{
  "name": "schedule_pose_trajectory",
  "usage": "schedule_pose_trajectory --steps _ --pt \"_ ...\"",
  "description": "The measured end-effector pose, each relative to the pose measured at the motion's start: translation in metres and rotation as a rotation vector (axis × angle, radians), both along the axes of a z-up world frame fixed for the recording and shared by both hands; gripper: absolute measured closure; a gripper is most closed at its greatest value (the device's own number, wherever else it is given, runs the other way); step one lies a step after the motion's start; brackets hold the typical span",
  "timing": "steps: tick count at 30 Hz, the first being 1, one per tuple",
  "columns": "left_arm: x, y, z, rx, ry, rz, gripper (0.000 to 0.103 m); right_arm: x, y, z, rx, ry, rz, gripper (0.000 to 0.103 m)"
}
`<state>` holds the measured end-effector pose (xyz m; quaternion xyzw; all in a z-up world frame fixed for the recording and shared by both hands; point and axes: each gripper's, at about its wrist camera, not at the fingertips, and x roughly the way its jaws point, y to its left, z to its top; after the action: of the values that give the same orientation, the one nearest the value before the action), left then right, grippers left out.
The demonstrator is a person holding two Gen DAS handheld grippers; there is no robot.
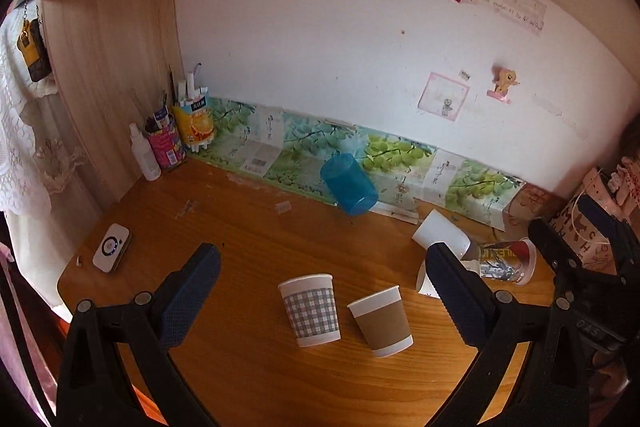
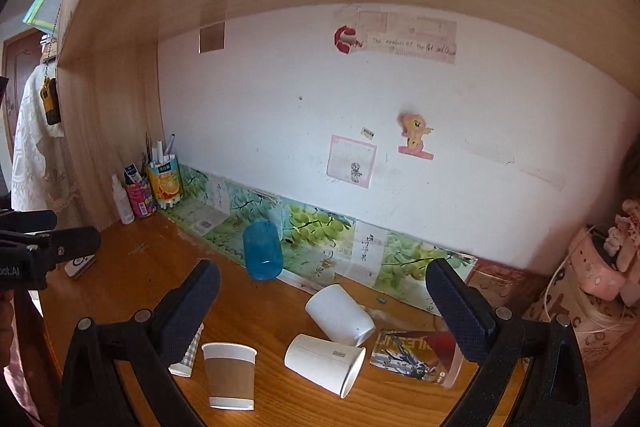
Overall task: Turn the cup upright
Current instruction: 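Move the right gripper toward the large white plastic cup lying sideways, then close the right gripper around the white cup's body and lift it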
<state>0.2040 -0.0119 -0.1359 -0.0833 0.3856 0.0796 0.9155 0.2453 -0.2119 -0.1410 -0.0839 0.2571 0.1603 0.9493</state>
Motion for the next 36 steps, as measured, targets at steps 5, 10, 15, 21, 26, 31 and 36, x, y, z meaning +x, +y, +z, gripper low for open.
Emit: schedule_pose_trajectory --steps 5,10,15,21,26,31,36 --pt "0.009 -0.013 -0.019 -0.029 0.067 0.008 0.001 0.036 -0.004 -0.031 -0.01 0.088 0.055 0.0" --pt "0.025 -0.02 -0.032 -0.065 0.117 -0.006 0.001 0.069 0.0 -0.068 -0.04 0.196 0.083 0.0" --pt "0.037 -0.023 -0.046 -0.103 0.164 -0.025 0.001 0.095 0.005 -0.102 -0.046 0.295 0.094 0.0" --pt "0.05 -0.024 -0.066 -0.194 0.224 -0.051 0.001 0.119 0.008 -0.133 -0.047 0.395 0.104 0.003" --pt "0.062 -0.032 -0.077 -0.224 0.242 -0.079 0.001 0.137 0.01 -0.151 -0.057 0.458 0.105 0.004" --pt "0.072 -0.039 -0.088 -0.288 0.246 -0.102 0.001 0.148 0.008 -0.163 -0.059 0.509 0.093 0.004" --pt "0.078 -0.048 -0.091 -0.304 0.239 -0.122 0.001 0.155 0.01 -0.174 -0.094 0.531 0.105 0.004"
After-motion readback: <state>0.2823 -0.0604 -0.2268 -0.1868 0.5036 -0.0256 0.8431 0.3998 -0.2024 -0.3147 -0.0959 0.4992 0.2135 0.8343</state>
